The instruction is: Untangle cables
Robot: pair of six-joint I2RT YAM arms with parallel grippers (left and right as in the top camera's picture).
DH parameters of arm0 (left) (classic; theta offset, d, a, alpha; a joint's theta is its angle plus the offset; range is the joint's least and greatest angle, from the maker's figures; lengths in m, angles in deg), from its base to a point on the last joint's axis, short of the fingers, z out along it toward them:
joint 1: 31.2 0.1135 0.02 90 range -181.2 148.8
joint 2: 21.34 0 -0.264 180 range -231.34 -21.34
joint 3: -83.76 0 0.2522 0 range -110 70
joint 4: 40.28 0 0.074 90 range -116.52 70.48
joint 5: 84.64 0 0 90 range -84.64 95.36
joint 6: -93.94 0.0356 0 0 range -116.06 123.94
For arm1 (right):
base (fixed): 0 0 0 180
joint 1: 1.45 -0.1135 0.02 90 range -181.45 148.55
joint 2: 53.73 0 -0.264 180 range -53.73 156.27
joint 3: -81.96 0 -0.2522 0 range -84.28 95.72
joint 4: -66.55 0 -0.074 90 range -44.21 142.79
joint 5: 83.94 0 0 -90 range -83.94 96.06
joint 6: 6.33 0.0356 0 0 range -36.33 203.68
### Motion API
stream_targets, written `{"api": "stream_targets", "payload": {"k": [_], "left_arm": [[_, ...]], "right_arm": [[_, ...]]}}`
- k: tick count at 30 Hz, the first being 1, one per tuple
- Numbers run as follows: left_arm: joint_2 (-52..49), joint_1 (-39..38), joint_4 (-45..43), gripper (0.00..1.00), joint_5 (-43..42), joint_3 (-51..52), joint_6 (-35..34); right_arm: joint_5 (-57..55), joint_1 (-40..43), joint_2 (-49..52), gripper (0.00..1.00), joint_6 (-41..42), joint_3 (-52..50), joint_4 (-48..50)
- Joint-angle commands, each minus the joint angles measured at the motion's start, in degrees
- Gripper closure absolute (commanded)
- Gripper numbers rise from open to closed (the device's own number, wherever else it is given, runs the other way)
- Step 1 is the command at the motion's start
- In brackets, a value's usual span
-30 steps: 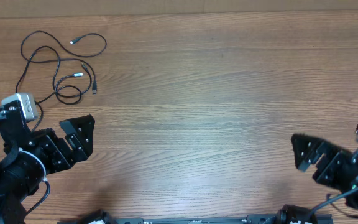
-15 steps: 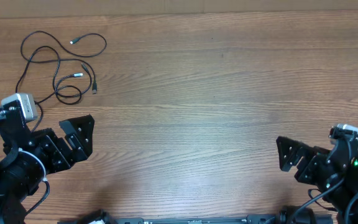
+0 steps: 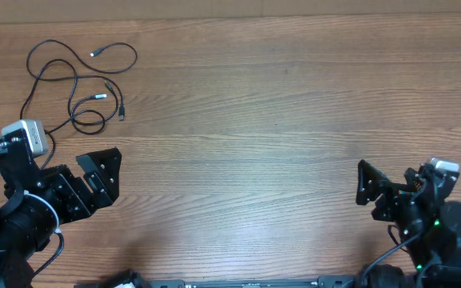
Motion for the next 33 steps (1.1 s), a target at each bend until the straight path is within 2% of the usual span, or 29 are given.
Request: {"api": "stream_targets", "payload": {"k": [1, 10, 18, 33], "left_arm": [[0.02, -0.2, -0.11, 0.0, -0.09, -0.83, 1.53], [0.02, -0.2, -0.11, 0.0, -0.09, -0.83, 1.53], [0.02, -0.2, -0.11, 0.0, -0.09, -0.83, 1.53], [0.02, -0.2, -0.11, 0.0, -0.09, -0.83, 1.53]], "right_arm": [[-0.98, -1.07, -3.56, 0.0, -0.96, -5.95, 4.11], [-1.46, -5.77, -10.36, 0.0, -2.73, -17.86, 19.32], [-3.98, -5.46, -15.08, 0.0, -2.73, -25.09, 29.44], [-3.93, -5.57, -21.68, 0.0, -2.69, -36.72, 41.9]]}}
